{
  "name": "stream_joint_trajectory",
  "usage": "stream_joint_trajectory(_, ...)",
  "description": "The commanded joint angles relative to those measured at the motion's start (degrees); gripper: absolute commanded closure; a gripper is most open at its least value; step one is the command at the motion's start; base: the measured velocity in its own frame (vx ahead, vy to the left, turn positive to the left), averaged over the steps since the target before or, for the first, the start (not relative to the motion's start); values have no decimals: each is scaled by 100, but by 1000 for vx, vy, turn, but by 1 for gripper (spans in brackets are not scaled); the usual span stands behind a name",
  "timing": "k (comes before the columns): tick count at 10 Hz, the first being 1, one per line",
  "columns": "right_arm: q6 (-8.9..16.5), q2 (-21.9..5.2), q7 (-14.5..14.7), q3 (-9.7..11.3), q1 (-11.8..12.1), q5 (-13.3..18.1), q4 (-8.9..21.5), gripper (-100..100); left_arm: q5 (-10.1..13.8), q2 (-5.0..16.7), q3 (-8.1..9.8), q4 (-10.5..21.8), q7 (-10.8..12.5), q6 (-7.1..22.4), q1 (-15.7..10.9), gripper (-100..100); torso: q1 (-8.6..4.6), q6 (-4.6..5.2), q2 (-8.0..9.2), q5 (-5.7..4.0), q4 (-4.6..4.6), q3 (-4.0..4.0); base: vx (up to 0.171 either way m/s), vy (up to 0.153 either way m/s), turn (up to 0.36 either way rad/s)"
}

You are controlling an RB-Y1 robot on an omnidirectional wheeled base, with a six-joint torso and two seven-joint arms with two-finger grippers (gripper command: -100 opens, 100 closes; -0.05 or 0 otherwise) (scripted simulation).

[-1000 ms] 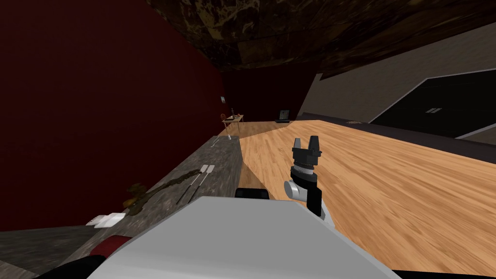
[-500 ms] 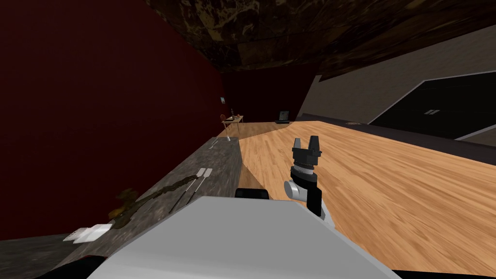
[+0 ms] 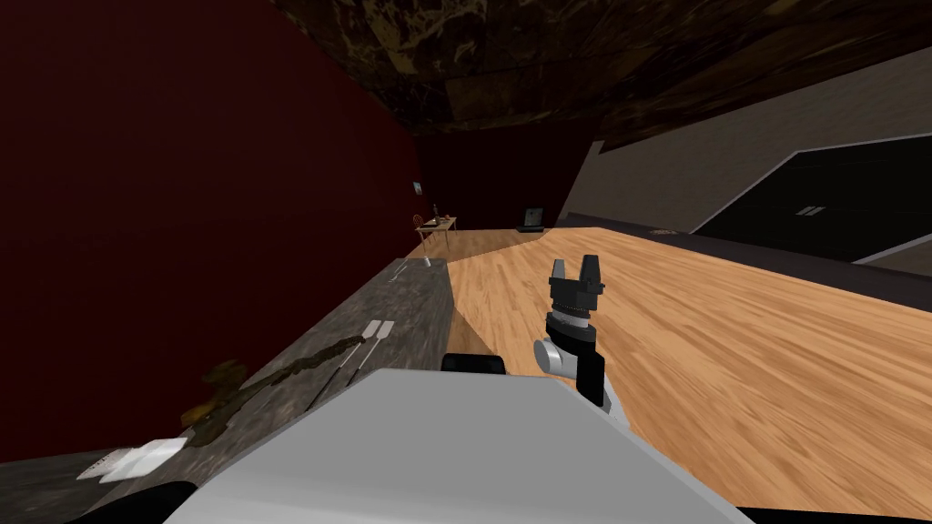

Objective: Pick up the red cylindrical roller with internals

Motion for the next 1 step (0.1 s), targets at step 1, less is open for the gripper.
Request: stream_joint_trajectory(1,0,0,0,0,0,0,0,0,0,0,0,0,0,0,0,0,0,0,0,0,0,0,0,0,0)
